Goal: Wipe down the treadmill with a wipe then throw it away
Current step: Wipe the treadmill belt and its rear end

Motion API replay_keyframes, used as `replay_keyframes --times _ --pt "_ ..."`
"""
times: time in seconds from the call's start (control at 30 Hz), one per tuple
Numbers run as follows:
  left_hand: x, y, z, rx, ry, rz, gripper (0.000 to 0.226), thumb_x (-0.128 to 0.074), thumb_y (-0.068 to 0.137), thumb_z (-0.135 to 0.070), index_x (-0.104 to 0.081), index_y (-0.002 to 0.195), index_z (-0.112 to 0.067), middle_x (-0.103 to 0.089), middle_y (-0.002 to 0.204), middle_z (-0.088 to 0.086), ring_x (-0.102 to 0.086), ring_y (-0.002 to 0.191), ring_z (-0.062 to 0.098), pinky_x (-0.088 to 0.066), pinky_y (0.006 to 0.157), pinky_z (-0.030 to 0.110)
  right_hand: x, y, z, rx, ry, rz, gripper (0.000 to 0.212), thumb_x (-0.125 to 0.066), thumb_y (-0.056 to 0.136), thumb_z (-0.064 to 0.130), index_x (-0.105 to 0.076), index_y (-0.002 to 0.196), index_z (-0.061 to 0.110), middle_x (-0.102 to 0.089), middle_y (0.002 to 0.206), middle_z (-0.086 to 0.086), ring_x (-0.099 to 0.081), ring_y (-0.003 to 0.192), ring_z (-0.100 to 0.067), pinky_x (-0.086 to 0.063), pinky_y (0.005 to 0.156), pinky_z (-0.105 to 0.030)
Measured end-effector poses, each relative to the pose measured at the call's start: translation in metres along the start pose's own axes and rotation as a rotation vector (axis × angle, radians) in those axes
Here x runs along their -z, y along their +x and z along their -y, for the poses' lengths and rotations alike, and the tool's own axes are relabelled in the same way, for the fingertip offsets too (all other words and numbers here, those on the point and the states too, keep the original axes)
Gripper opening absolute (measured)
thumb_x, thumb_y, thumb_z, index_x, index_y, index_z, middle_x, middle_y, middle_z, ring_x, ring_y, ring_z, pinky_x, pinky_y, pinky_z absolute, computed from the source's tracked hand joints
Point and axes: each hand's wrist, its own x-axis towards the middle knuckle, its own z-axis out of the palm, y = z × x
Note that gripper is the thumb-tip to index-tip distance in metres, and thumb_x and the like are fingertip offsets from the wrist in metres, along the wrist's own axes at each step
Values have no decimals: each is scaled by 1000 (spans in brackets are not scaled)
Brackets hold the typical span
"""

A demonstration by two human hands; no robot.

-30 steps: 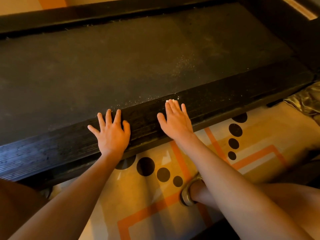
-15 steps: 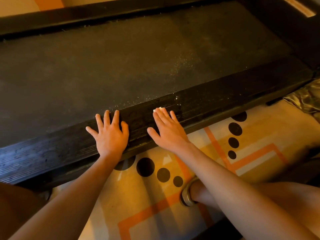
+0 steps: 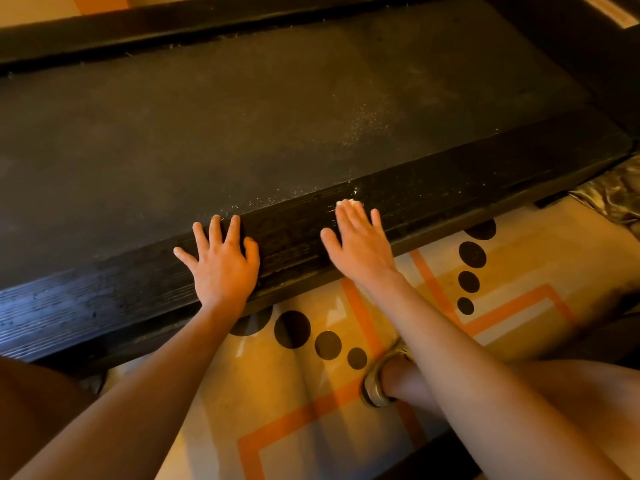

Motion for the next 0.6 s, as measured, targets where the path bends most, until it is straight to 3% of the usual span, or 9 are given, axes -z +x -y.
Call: replay_keyframes --times 0.07,0.2,0.37,0.53,0.6 --pt "0 1 0 0 0 -4 56 -28 108 -50 -28 160 -30 -22 168 7 -5 157 36 1 117 73 -1 -5 8 -6 -11 2 72 -16 107 57 -9 164 14 -4 173 -5 5 159 -20 5 127 -43" --pt "1 0 0 8 1 1 56 -27 108 -50 -27 160 -30 -21 168 7 -4 157 36 0 117 73 -16 -33 29 190 -6 53 70 -20 108 56 -7 165 18 1 173 0 10 158 -16 12 125 -37" --pt "1 0 1 2 0 -1 56 -27 108 -50 -27 160 -30 -21 168 7 -4 157 36 2 117 72 4 -7 -11 -41 -11 2 70 -14 107 56 -10 165 16 -6 173 -3 3 159 -17 6 127 -43" --pt "2 0 0 9 5 10 57 -27 108 -50 -26 161 -30 -20 169 7 -3 157 36 1 117 72 -13 -51 15 176 20 51 71 -18 107 56 -4 165 17 3 172 0 11 157 -15 4 129 -42" --pt "2 0 0 6 14 8 57 -27 108 -50 -26 161 -30 -20 169 7 -3 157 36 1 117 72 -11 -40 0 146 -15 37 70 -15 107 57 -3 165 19 3 172 2 12 157 -13 2 129 -44"
